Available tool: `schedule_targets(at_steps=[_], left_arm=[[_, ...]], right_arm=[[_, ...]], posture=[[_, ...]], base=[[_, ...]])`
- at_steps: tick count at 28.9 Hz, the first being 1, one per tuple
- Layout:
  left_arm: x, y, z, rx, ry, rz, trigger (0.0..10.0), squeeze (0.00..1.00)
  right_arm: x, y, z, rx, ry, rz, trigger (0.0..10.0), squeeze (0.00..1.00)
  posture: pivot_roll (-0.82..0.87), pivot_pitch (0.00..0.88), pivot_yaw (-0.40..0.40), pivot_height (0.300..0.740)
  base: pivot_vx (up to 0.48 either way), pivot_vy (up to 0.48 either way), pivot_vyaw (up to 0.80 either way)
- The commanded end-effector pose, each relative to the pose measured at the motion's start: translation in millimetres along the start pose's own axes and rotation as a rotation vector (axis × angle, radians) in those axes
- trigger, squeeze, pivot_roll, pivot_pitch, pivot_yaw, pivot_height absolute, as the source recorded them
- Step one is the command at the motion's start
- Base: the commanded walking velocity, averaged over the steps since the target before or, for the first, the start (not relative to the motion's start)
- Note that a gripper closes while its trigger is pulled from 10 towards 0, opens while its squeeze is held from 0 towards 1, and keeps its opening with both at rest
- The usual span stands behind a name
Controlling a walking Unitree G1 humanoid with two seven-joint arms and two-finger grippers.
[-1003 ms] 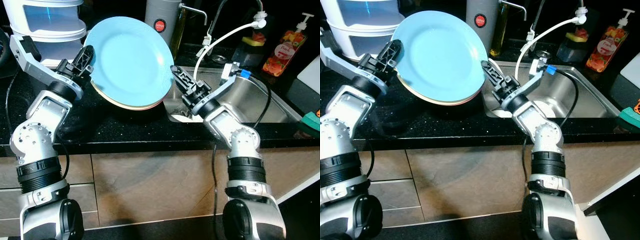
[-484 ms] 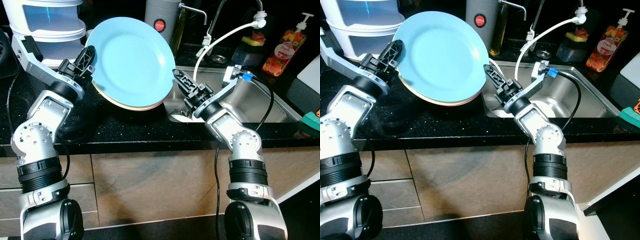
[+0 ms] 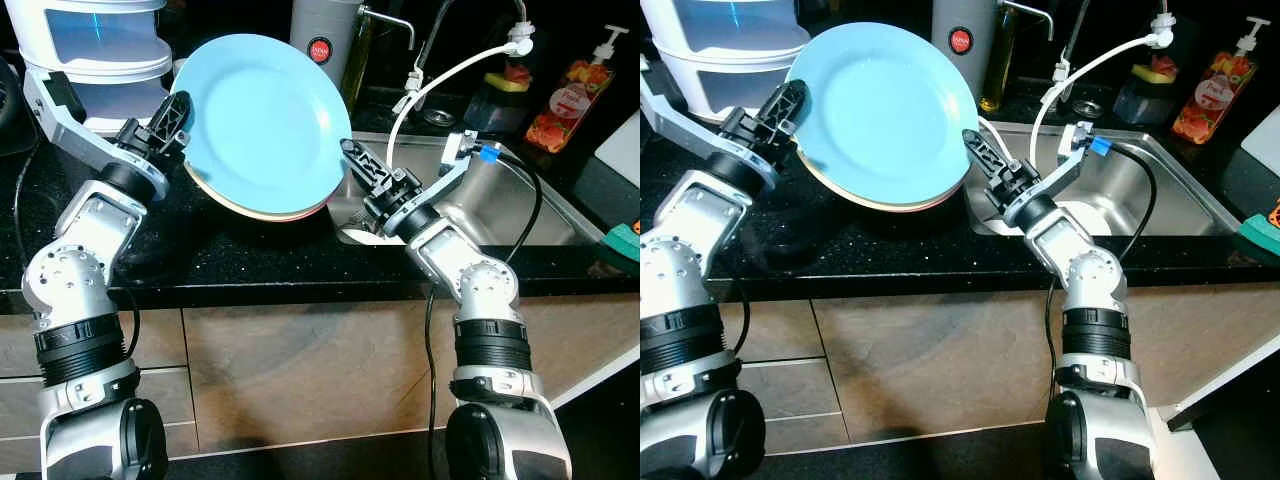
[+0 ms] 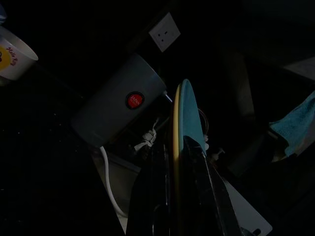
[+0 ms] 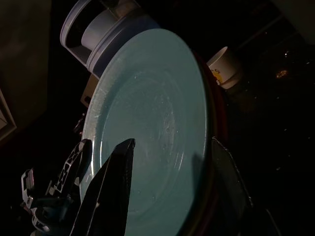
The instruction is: Kitchen organization
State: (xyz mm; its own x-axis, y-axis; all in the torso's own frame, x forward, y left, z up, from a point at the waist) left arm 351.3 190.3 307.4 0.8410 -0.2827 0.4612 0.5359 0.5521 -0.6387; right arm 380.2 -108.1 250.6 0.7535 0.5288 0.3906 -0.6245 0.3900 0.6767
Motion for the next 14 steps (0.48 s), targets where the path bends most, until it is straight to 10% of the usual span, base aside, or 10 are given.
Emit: schedule_targets(at_steps=[1,13,14], left_arm=[[2.3,-7.2,-1.8,-0.013,0.006,-0.036,10.0,0.00],[2.2,-6.2,-6.9,-0.012,0.019,-0.025,10.0,0.00],[0.8,-3.1,-8.4,-0.015,0.020,-0.001,10.0,0.00]], right_arm=[[0.4,4.1,4.5,-0.015,-0.016,0.018,10.0,0.00],[6.4,20.1,-11.2,0.016,0.030,0.108,9.8,0.00],[8.6,19.0,-22.3,0.028,0.063,0.102,6.3,0.00]], posture=[[0.09,0.013,-0.143,0.740],[0.10,0.021,-0.151,0.740],[0.11,0.023,-0.154,0.740]], base=[[0.000,0.000,0.00],[0.000,0.000,0.00],[0.000,0.000,0.00]])
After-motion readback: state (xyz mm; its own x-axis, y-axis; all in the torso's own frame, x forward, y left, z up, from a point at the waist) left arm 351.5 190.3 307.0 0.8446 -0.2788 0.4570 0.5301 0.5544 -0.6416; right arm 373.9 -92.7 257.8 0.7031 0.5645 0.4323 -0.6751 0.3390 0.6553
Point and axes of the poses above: a point about 5 cm out from each wrist's last joint towards the gripper, its own x axis pointing out of the wrist towards the gripper, its own z axis along the axis of the wrist's last joint, y = z × x, the point moved 2 cm from there along x, pointing out of the wrist towards the gripper, and after that the axes turned 5 degrees about -x, right-handed, at the moved point
